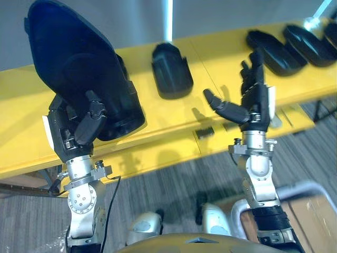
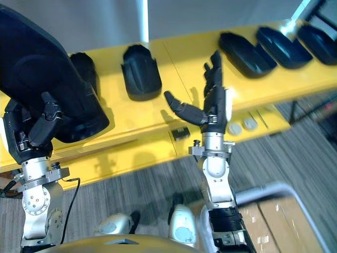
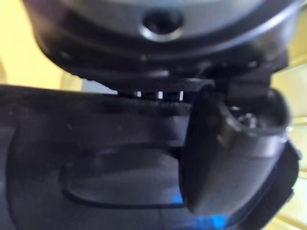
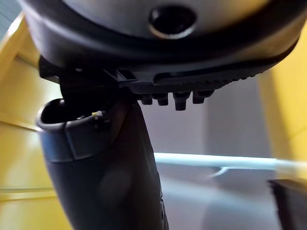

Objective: Walk over and take three plastic housings, then place them on the shelf

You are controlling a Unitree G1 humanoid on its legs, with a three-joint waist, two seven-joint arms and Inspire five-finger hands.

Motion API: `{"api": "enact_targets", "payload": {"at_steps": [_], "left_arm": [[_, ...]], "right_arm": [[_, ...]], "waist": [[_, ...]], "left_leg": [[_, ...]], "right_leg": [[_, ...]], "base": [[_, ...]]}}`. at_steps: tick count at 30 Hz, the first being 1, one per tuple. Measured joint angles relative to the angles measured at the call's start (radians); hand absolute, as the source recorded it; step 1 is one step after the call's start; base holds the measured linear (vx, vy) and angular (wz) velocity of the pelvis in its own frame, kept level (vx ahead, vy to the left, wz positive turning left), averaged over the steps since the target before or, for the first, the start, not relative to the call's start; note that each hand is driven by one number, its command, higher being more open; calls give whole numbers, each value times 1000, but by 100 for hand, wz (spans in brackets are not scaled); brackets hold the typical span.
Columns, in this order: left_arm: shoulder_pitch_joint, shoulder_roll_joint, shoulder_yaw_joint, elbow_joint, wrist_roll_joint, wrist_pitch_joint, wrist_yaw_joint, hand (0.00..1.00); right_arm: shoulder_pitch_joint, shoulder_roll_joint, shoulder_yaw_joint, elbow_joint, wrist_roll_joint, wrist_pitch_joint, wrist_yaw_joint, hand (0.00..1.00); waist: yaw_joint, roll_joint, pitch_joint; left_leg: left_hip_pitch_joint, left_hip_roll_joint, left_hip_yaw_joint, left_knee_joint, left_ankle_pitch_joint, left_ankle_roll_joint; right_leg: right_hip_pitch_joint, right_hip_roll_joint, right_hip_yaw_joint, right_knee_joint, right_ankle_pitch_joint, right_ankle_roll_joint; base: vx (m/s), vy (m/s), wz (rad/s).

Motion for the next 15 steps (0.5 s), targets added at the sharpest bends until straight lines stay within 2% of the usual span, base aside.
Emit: {"api": "enact_targets", "payload": {"at_steps": [1, 2, 3, 5, 12, 15], "left_arm": [[-5, 2, 0, 0, -4, 11, -20, 0], [-14, 2, -1, 0, -8, 16, -47, 0], [-17, 2, -3, 0, -8, 16, -59, 0], [-19, 2, -16, -2, -8, 16, -80, 0], [39, -7, -40, -8, -8, 19, -47, 0], [64, -12, -48, -11, -20, 21, -50, 0]], "right_arm": [[-6, -22, -17, -11, 20, 0, 0, 100], [-5, -29, -41, -23, 20, 0, -1, 100], [-3, -27, -57, -32, 20, 0, -2, 100], [12, -23, -75, -80, 19, -1, -4, 100], [48, 28, -72, -108, 16, -25, -13, 100], [85, 32, -70, -108, 15, -31, -15, 100]], "waist": [[-7, 15, -8], [-7, 17, -10], [-5, 17, -10], [-1, 18, -11], [2, 11, -15], [-1, 9, -16]], "left_leg": [[-6, 46, 82, -1, 3, 0], [3, 76, 137, -33, 20, -2], [10, 81, 147, -54, 34, -4], [25, 76, 142, -105, 68, -6], [25, 53, 130, -167, 119, -15], [23, 53, 124, -187, 140, -19]], "right_leg": [[41, 14, -53, -34, -9, -14], [68, 19, -89, -52, -15, -22], [74, 20, -98, -56, -17, -26], [95, 16, -122, -85, -18, -27], [105, -3, -145, -127, -9, -19], [135, -11, -187, -150, -4, -19]], "base": [[230, -177, 92], [197, -177, 88], [125, -153, 57], [77, -99, 35], [-5, -13, 18], [-36, -18, 42]]}}
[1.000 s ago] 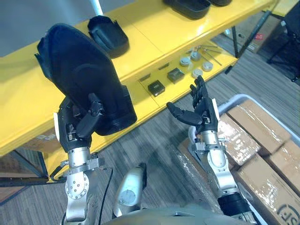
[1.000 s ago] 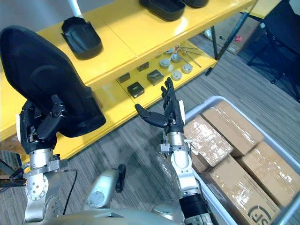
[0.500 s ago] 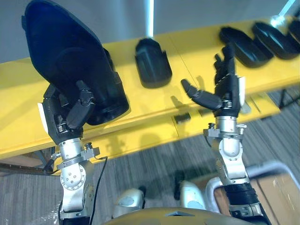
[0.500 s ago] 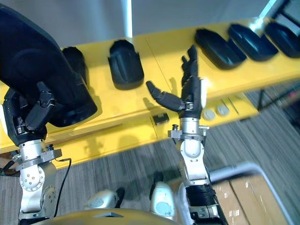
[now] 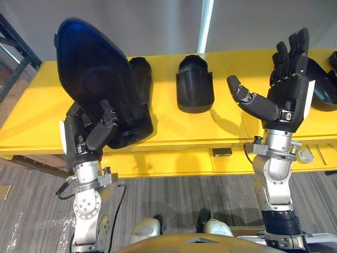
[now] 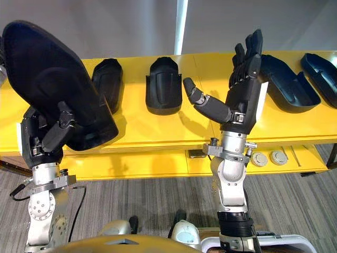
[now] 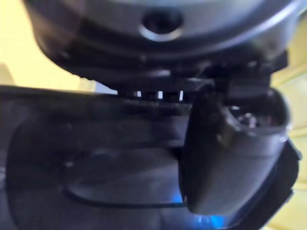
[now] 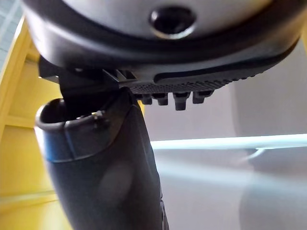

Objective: Walk over and take three plastic housings, then place them on the shelf

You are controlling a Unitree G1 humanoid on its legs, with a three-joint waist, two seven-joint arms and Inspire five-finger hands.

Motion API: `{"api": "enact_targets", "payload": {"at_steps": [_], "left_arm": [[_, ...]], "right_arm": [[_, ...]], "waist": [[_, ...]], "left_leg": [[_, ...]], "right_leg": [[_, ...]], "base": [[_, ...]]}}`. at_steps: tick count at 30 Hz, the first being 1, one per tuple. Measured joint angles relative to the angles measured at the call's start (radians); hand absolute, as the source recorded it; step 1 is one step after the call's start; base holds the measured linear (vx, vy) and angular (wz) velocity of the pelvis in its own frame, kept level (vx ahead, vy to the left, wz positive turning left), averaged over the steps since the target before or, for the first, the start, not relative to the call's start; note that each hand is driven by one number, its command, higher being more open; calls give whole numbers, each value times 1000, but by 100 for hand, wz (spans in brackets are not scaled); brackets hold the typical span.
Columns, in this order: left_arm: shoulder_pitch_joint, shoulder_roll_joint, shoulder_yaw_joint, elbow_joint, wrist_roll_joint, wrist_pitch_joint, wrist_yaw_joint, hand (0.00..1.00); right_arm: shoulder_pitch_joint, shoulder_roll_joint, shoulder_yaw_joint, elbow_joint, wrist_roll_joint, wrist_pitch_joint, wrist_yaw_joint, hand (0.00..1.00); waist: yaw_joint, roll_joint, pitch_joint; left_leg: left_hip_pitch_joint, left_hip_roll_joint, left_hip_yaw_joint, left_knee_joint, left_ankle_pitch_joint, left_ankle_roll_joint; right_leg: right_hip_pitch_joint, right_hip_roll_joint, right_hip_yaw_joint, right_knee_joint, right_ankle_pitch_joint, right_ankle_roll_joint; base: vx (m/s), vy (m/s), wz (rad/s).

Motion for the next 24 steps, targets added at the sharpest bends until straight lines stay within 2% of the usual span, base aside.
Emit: {"api": "enact_targets", "payload": {"at_steps": [1, 2, 3, 5, 6, 7, 8, 9, 10, 11, 12, 13, 14, 15, 16, 17, 18, 19, 20, 22, 24], "left_arm": [[-4, -4, -10, 0, -18, 0, -5, 0], [-9, -7, -20, 0, -18, 0, -5, 0], [-16, -8, -40, 1, -17, 0, -5, 0], [-15, -8, -60, 6, -13, -2, -5, 0], [-15, -10, -67, 17, -13, -4, -3, 0], [-15, -10, -69, 24, -12, -6, -2, 0], [-15, -13, -71, 42, -8, -10, -1, 0], [-14, -15, -72, 48, -2, -11, 3, 0], [-14, -21, -71, 63, 27, -20, 11, 0], [-13, -24, -73, 78, 49, -40, 3, 0], [-13, -24, -72, 81, 57, -47, -8, 0], [-18, 1, -69, 83, 56, -64, -45, 0], [-35, 45, -68, 83, 58, -72, -73, 0], [-44, 70, -62, 88, 58, -73, -82, 0], [-45, 103, -55, 104, 52, -61, -99, 0], [-45, 116, -32, 104, 45, -51, -115, 0], [-47, 126, -22, 103, 37, -51, -120, 0], [-63, 132, -4, 91, 1, -50, -129, 0], [-91, 126, 7, 73, -33, -50, -130, 0], [-129, 101, 26, 52, -66, -41, -123, 0], [-141, 74, 20, 31, -64, -17, -103, 0]], "right_arm": [[8, -1, -3, 0, -2, -1, -8, 100], [9, -2, -5, -1, -1, -1, -13, 100], [10, 0, -11, 0, 3, -1, -18, 100], [9, -2, -9, 0, 5, -5, -7, 100], [9, -4, -1, 0, 5, -8, 4, 100], [8, -7, 7, 1, 8, -10, 7, 100], [1, -12, 28, 10, 33, -23, 9, 100], [-7, -14, 39, 23, 55, -40, 9, 100], [-25, -22, 53, 57, 104, -78, 12, 100], [-35, -23, 57, 80, 158, -105, 18, 100], [-35, -22, 57, 86, 177, -110, 18, 100], [-28, 0, 55, 95, 199, -120, 6, 100], [-15, 36, 48, 97, 196, -123, -5, 100], [-9, 60, 54, 109, 196, -120, -13, 100], [15, 84, 76, 135, 190, -105, -16, 100], [38, 105, 92, 135, 189, -92, -18, 100], [42, 114, 97, 130, 189, -89, -19, 100], [50, 119, 96, 97, 178, -85, -27, 100], [53, 117, 83, 43, 141, -84, -38, 100], [54, 112, 69, -19, 73, -78, -41, 100], [59, 106, 65, -34, 29, -75, -37, 100]], "waist": [[-5, -4, -1], [-8, -5, 0], [-13, -17, 7], [-33, -51, 26], [-36, -65, 33], [-35, -66, 33], [-35, -63, 31], [-36, -60, 30], [-37, -44, 20], [-45, -10, 0], [-49, 9, -11], [-63, 20, -21], [-73, 9, -15], [-59, -20, 3], [-31, -19, 5], [-28, -6, 11], [-33, -15, 6], [-35, -19, -4], [-35, -32, -14], [-35, -45, -23], [-52, -36, -28]], "left_leg": [[-8, 8, 38, -1, 1, -8], [-24, 25, 81, 23, -13, 4], [-64, 58, 142, 88, -19, 6], [-138, 126, 189, 227, 9, 19], [-164, 173, 188, 265, 44, 29], [-168, 190, 183, 270, 60, 31], [-176, 201, 158, 278, 99, 31], [-176, 202, 137, 279, 118, 35], [-175, 200, 105, 283, 154, 35], [-175, 197, 88, 292, 174, 28], [-173, 193, 90, 291, 181, 21], [-149, 177, 102, 296, 2, -90], [-149, 155, 129, 303, -98, -176], [-148, 135, 151, 335, -112, -157], [-139, 149, 181, 327, -122, -130], [-118, 159, 186, 274, -102, -106], [-105, 157, 181, 239, -83, -96], [-86, 143, 177, 158, -43, -75], [-80, 121, 176, 97, -4, -65], [-71, 85, 175, 44, 30, -50], [-73, 71, 170, 24, 46, -39]], "right_leg": [[7, -18, -24, -4, 1, -1], [8, -33, -40, 0, 0, -3], [8, -73, -51, 16, -11, -8], [3, -174, -48, 66, -36, 21], [-13, -233, -28, 106, -48, 40], [-24, -263, -7, 125, -54, 49], [-48, -316, 49, 152, -62, 70], [-61, -340, 82, 157, -58, 83], [-83, -370, 135, 153, -44, 108], [-93, -388, 174, 137, -30, 131], [-90, -394, 184, 125, -19, 147], [-67, -407, 218, 78, 18, 145], [-32, -427, 233, 15, 114, 96], [-35, -445, 236, -11, 208, 91], [-40, -418, 200, -56, 380, 48], [-48, -363, 161, 27, 307, 55], [-44, -328, 150, 78, 234, 78], [-35, -257, 123, 146, 89, 99], [-28, -211, 94, 158, -2, 100], [-1, -175, 73, 111, -57, 87], [23, -153, 106, 53, -58, 85]], "base": [[-55, 35, 57], [-99, 91, 69], [-126, 170, 61], [-123, 273, 41], [-81, 326, 1], [-94, 459, -24], [-61, 363, -32], [-107, 520, -48], [-127, 597, -45], [-136, 639, -38], [-120, 715, -11], [-86, 744, 18], [-85, 746, 6], [-121, 668, -26], [-145, 555, -42], [-114, 537, -19], [-11, 404, 24], [49, 269, 36], [79, 223, 32], [73, 174, 18], [25, 73, 26]]}}
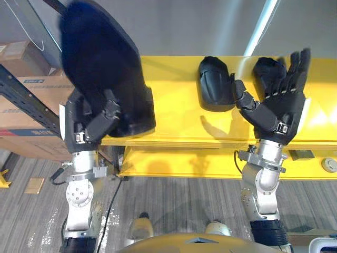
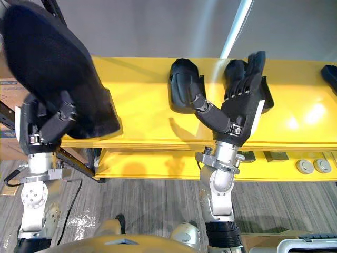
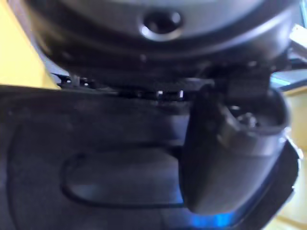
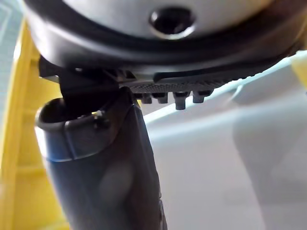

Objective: Walk over and take three plastic housings, then place them on the shelf

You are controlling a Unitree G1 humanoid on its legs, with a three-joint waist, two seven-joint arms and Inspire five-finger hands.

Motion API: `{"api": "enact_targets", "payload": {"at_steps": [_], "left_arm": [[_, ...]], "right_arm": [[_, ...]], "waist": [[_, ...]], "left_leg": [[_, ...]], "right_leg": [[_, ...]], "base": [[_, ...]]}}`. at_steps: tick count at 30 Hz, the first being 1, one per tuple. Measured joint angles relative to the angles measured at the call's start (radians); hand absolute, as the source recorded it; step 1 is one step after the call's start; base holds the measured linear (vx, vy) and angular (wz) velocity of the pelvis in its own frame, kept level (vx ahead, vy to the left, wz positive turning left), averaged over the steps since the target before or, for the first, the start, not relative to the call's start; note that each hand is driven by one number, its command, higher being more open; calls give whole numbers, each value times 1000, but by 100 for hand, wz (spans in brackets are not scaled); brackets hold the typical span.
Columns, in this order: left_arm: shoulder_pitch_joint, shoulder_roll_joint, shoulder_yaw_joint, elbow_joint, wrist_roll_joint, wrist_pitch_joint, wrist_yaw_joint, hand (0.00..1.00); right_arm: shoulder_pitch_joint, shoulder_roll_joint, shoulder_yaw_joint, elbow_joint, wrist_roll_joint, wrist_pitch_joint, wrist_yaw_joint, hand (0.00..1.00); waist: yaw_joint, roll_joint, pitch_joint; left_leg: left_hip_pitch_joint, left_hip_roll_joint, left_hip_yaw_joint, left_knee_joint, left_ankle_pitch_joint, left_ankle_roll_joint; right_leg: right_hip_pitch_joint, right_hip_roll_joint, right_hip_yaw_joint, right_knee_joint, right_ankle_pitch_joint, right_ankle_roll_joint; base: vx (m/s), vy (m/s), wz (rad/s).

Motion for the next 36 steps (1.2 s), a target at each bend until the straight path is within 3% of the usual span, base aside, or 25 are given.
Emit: {"api": "enact_targets", "payload": {"at_steps": [5, 11, 15, 18, 24, 29, 36], "left_arm": [[3, -11, -84, -4, 103, 59, 86, 0], [7, -12, -76, -22, 165, 115, 134, 0], [-23, 7, -24, -23, 103, 179, 127, 0], [-97, 32, 14, 39, 38, 194, 141, 0], [-357, 112, 50, 268, -53, 255, 195, 0], [-435, 158, 49, 382, -132, 283, 174, 0], [-562, 182, 49, 542, -236, 338, 114, 0]], "right_arm": [[1, -27, -20, 4, 3, 29, 4, 100], [5, -97, -50, 1, 15, 44, 97, 100], [6, -94, -46, -3, 62, 56, 138, 100], [3, -96, -28, -3, 85, 87, 185, 100], [-98, -154, 58, -2, 142, 158, 306, 100], [-188, -182, 157, -2, 170, 172, 381, 100], [-280, -199, 323, 10, 169, 203, 462, 100]], "waist": [[-7, 34, -3], [-25, 59, -6], [-28, 54, -1], [-28, 56, 15], [-37, 86, 69], [-56, 95, 88], [-57, 102, 109]], "left_leg": [[-16, 22, -31, -45, 42, -14], [40, 43, -13, -150, 102, -25], [39, 40, 13, -168, 110, -28], [37, 38, 31, -185, 125, -27], [32, 35, 59, -206, 150, -22], [34, 32, 59, -219, 163, -15], [45, 31, 54, -219, 178, -3]], "right_leg": [[17, 50, 11, -75, 32, 44], [16, 73, 16, -67, 30, 39], [-23, 70, 47, -48, 29, 37], [-53, 68, 69, -34, 27, 35], [-114, 66, 108, 16, 28, 37], [-131, 63, 113, 36, 24, 34], [-124, 60, 110, 53, 19, 27]], "base": [[-5, -48, 16], [-15, -53, -2], [-59, 18, -18], [-59, 9, -15], [-43, 2, -13], [-3, 1, -2], [-35, -3, 1]]}}
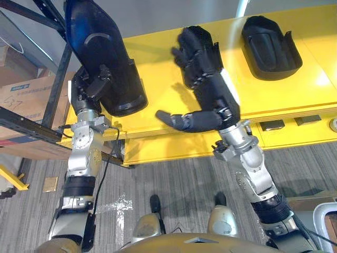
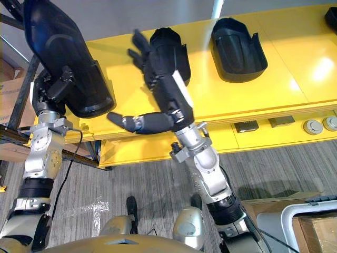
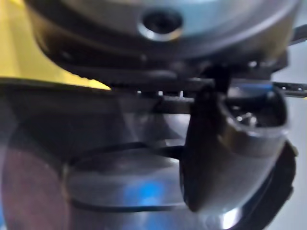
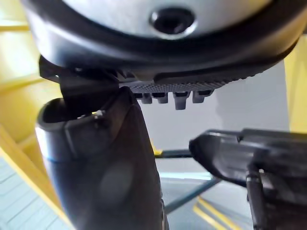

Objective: Walk over and take three plastic housings, then place them on the shelf

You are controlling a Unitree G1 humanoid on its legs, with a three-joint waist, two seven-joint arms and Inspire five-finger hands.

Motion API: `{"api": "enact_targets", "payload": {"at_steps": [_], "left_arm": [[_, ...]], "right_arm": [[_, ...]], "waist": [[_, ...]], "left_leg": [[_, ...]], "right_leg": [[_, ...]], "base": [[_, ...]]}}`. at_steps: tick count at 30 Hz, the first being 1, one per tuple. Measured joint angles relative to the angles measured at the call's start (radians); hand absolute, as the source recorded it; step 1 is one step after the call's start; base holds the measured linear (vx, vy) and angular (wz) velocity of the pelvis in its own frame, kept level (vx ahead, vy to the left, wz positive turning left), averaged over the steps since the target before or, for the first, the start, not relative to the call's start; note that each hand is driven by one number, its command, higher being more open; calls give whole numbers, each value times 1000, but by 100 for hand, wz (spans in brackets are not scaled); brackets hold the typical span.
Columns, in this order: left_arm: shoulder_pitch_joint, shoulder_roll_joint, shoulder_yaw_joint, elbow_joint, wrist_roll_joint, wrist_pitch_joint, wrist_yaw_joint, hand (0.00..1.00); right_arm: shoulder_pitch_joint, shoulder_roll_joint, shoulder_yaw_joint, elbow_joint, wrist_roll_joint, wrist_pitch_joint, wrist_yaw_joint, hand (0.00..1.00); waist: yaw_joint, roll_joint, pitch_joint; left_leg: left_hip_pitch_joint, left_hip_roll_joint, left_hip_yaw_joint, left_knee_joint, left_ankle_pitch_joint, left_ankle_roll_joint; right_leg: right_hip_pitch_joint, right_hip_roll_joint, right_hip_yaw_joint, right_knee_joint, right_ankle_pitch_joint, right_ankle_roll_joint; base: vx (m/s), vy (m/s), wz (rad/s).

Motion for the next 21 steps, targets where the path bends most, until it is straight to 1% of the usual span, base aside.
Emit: {"api": "enact_targets", "payload": {"at_steps": [1, 4, 5, 8, 9, 10, 12, 13, 17, 21], "left_arm": [[-18, 6, 0, 29, -2, 5, -5, 0], [-36, 12, -2, 89, -2, 34, -6, 0], [-40, 14, -3, 117, -2, 52, -6, 0], [-63, 20, -3, 184, -2, 98, -6, 0], [-73, 27, -2, 186, 6, 102, 1, 0], [-95, 48, -6, 193, 9, 124, 1, 0], [-118, 79, -18, 206, 20, 150, 2, 0], [-137, 84, -20, 213, 51, 161, 4, 0], [-187, 84, -31, 242, 95, 189, 35, 0], [-220, 84, -43, 266, 94, 203, 82, 0]], "right_arm": [[-11, 1, 15, 0, 0, 2, 2, 100], [-18, 2, 27, 0, 1, 32, 0, 100], [-20, 2, 27, 0, 0, 42, -3, 100], [-23, 2, 27, 0, 0, 48, -13, 100], [-24, 2, 31, 0, 0, 51, -20, 100], [-26, 2, 34, 0, 0, 61, -28, 100], [-38, 2, 48, -2, 0, 65, -31, 100], [-42, 2, 52, -2, 0, 66, -34, 100], [-70, 2, 76, -16, 2, 85, -51, 100], [-70, 5, 107, -65, 12, 90, -54, 100]], "waist": [[-1, 1, 7], [-4, 0, 18], [-6, 1, 21], [-6, 1, 38], [-7, 1, 46], [-6, 4, 49], [-6, 5, 49], [-5, 7, 51], [-9, 16, 59], [-23, 13, 62]], "left_leg": [[0, 0, 2, 0, 1, 0], [-3, -6, 7, 2, 0, 3], [-7, -10, 9, 3, -3, 8], [-12, -16, 18, 3, -3, 9], [-14, -18, 19, 3, -2, 8], [-16, -19, 21, 3, 3, 4], [-26, -22, 24, 3, 6, 3], [-26, -22, 27, 2, 6, 2], [-25, -24, 34, 2, 6, 2], [-24, -24, 37, 2, 7, 2]], "right_leg": [[0, 0, 1, -1, -3, -4], [-7, -6, 7, -3, -3, 4], [-13, -9, 14, -3, 0, 8], [-22, -14, 23, -2, 5, 14], [-25, -16, 25, -1, 9, 14], [-29, -17, 26, 3, 10, 14], [-47, -20, 32, 17, 12, 19], [-50, -20, 36, 18, 13, 19], [-55, -22, 42, 22, 13, 19], [-58, -23, 46, 24, 12, 18]], "base": [[-114, 8, -4], [-89, 14, -4], [-83, 28, -5], [-34, 26, -5], [0, 0, 0], [0, 0, 0], [0, 0, 0], [0, 0, 0], [14, -2, -3], [0, 0, 0]]}}
